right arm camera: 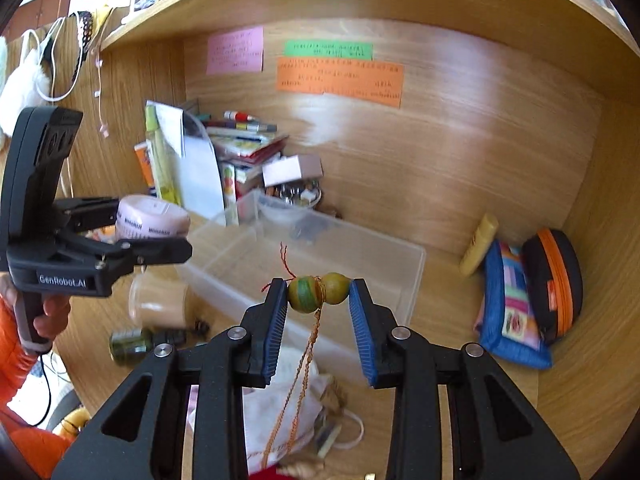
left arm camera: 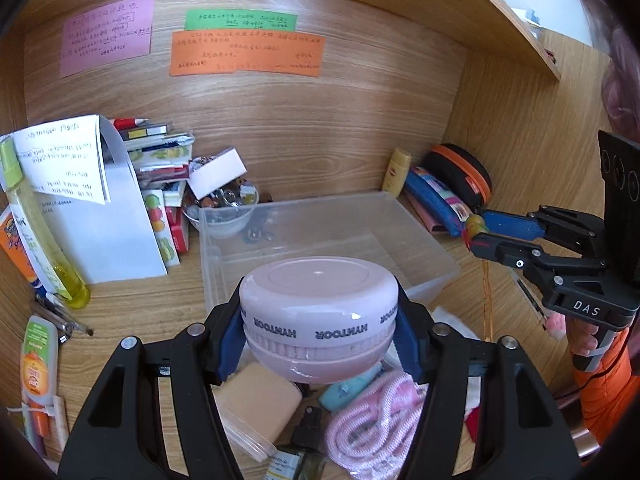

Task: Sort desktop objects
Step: 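Drop the pink container into the clear bin with the left tool while the right tool drops the beads in, then grasp the cream cylindrical container with the left tool while the right tool grasps the white drawstring pouch, then carry the cream container into the bin and open the left tool while the right tool releases the pouch there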

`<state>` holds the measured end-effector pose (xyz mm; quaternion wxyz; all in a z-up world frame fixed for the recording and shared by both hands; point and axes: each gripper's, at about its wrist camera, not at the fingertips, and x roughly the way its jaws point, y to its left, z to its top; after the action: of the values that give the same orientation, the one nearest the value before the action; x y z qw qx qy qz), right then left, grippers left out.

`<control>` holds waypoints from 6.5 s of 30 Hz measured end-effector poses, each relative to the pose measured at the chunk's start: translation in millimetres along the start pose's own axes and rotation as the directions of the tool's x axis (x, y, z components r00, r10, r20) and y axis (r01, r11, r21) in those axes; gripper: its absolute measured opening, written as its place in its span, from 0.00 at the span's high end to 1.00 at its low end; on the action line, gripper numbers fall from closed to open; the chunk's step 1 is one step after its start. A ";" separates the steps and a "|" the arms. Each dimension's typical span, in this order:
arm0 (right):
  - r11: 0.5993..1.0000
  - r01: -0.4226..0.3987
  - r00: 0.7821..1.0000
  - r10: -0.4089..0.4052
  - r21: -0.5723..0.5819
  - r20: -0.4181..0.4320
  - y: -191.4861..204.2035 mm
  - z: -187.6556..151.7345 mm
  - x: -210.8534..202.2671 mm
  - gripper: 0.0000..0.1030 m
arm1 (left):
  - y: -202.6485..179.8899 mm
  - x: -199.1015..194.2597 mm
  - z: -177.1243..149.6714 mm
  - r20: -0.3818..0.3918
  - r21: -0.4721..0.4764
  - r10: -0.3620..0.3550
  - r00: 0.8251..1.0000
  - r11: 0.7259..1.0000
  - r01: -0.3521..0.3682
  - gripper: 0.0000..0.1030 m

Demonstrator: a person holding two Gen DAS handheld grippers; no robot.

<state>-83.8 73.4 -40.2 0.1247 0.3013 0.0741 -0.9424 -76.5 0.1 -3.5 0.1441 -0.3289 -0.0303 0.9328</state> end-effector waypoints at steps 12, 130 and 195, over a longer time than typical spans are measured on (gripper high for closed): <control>0.997 -0.012 1.000 0.010 0.079 0.024 -23.2 32.8 44.2 0.72 | 22.1 37.6 28.3 -0.044 -0.018 0.032 0.999 0.999 -0.032 0.40; 0.975 -0.095 0.976 0.131 0.201 -0.175 25.4 -114.2 22.5 0.58 | 54.1 61.6 -89.3 -0.204 -0.151 0.048 0.978 0.985 -0.080 0.17; 0.976 -0.046 0.995 0.064 0.212 -0.081 -41.7 9.4 114.0 0.60 | 46.0 103.0 32.2 -0.045 -0.092 0.152 0.987 0.984 -0.155 0.17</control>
<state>-190.3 89.7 -96.8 0.1149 0.3554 -0.0287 -0.9272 -184.4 -13.0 -47.6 0.0565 -0.3546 -0.0466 0.9322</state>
